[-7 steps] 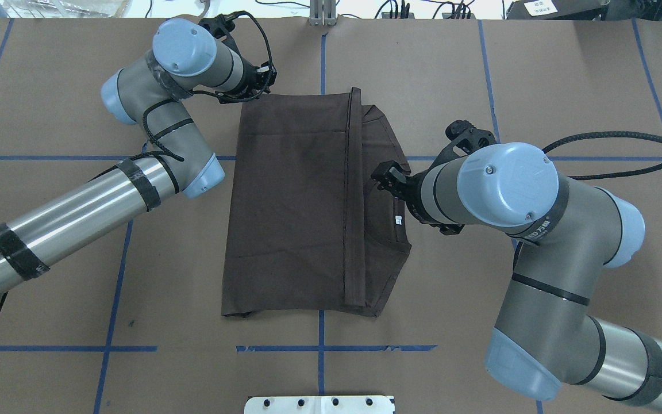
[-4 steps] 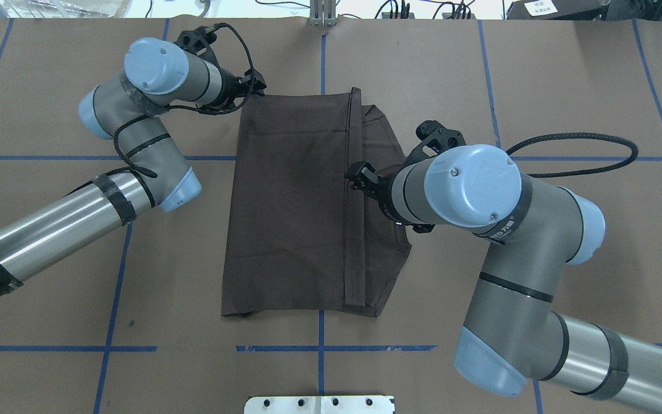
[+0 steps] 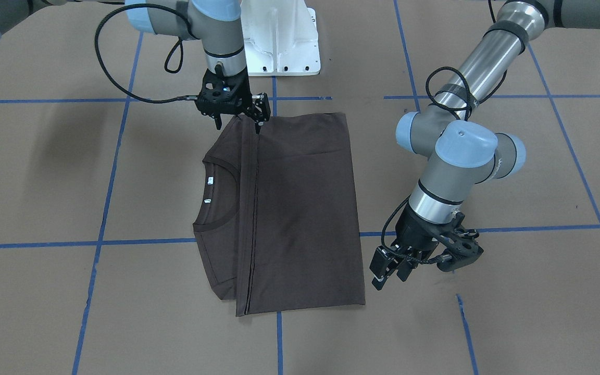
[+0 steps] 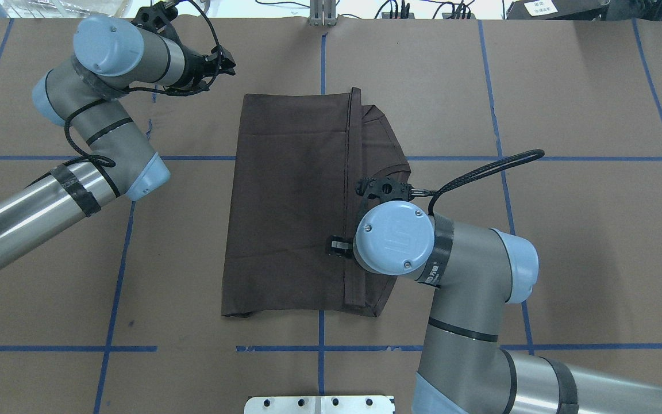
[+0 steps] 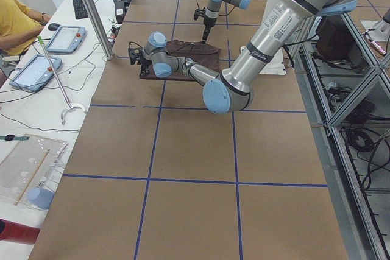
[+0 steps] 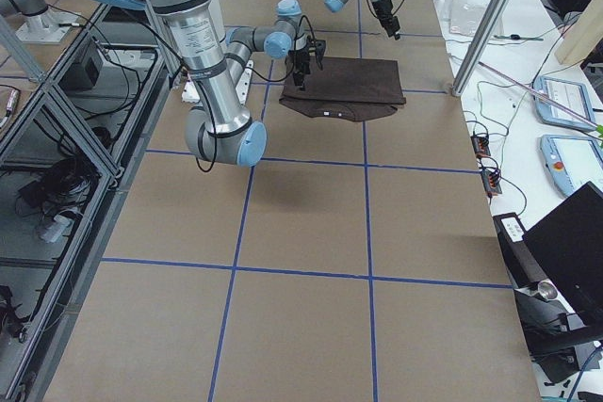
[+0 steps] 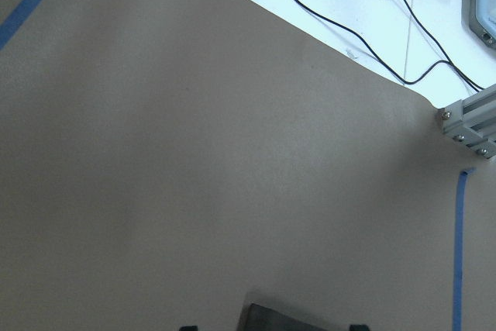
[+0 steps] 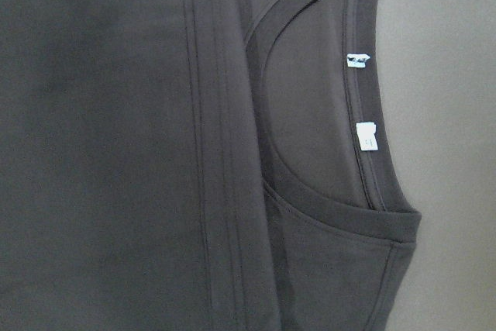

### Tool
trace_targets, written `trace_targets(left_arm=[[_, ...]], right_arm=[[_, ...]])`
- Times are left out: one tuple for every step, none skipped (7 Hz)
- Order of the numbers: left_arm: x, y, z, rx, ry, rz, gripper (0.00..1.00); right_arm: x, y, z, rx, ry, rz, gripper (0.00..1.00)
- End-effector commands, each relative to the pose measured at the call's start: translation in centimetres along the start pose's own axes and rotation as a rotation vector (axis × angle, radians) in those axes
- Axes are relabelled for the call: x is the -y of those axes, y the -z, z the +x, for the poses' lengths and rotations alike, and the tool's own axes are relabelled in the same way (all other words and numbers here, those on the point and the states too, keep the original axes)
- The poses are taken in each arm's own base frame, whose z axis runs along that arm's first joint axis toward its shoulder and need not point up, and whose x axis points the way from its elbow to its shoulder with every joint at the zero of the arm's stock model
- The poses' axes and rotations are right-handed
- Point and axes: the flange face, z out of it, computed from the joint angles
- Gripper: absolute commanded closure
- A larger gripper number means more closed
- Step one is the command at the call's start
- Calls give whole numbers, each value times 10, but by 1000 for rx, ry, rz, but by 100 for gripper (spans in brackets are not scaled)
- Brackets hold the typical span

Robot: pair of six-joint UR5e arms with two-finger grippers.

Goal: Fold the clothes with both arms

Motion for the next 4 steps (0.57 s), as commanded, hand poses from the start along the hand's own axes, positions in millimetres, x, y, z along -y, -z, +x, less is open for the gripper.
trace_targets(left_arm=[[0,3,-2,5,2,0,28],[0,3,-2,5,4,0,28],[0,4,-1,4,3,1,28],[0,4,-1,4,5,1,27]], right_arm=[[-12,-17,-39,-136,210,-71,0],[-13,-23,-47,-150,234,-101,0],[-20,-29,-45,-159,254,-115,0],[-28,-41,-46,-181,266,-130,0]])
